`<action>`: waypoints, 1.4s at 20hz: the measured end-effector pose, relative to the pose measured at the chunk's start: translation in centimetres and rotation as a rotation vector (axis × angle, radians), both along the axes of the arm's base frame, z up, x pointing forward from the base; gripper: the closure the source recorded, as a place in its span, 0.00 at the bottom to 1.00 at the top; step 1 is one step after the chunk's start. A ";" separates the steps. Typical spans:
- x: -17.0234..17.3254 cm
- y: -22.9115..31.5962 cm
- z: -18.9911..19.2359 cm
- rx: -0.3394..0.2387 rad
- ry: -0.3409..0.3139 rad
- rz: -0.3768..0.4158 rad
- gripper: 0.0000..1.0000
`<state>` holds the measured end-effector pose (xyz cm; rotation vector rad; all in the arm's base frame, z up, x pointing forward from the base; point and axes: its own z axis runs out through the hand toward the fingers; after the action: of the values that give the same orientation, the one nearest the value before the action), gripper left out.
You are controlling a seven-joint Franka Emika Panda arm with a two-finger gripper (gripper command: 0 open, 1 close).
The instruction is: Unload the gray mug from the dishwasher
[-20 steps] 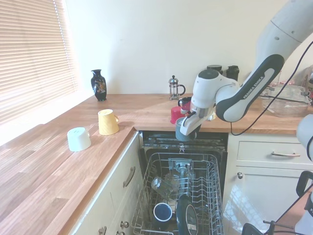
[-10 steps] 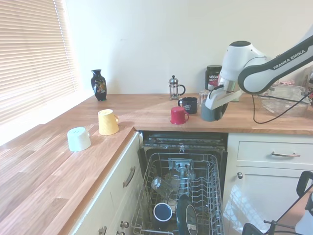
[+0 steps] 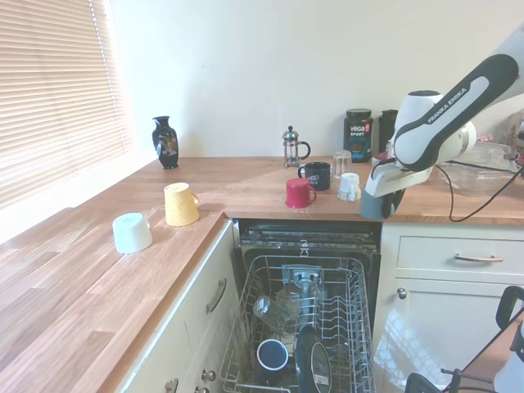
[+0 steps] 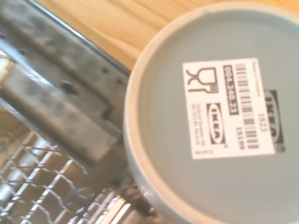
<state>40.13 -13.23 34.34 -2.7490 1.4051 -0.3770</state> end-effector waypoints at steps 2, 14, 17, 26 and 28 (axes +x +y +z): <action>1.2 -1.0 -0.4 -0.012 0.014 -0.003 1.00; 8.3 -5.4 -0.7 -0.041 0.090 -0.030 1.00; 8.6 -6.1 -0.8 -0.038 0.102 -0.041 0.00; 8.9 -6.0 -1.3 -0.040 0.107 -0.063 0.00; 9.0 -5.8 -1.3 -0.042 0.108 -0.069 0.00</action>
<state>49.17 -19.01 33.01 -2.7986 1.5374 -0.2666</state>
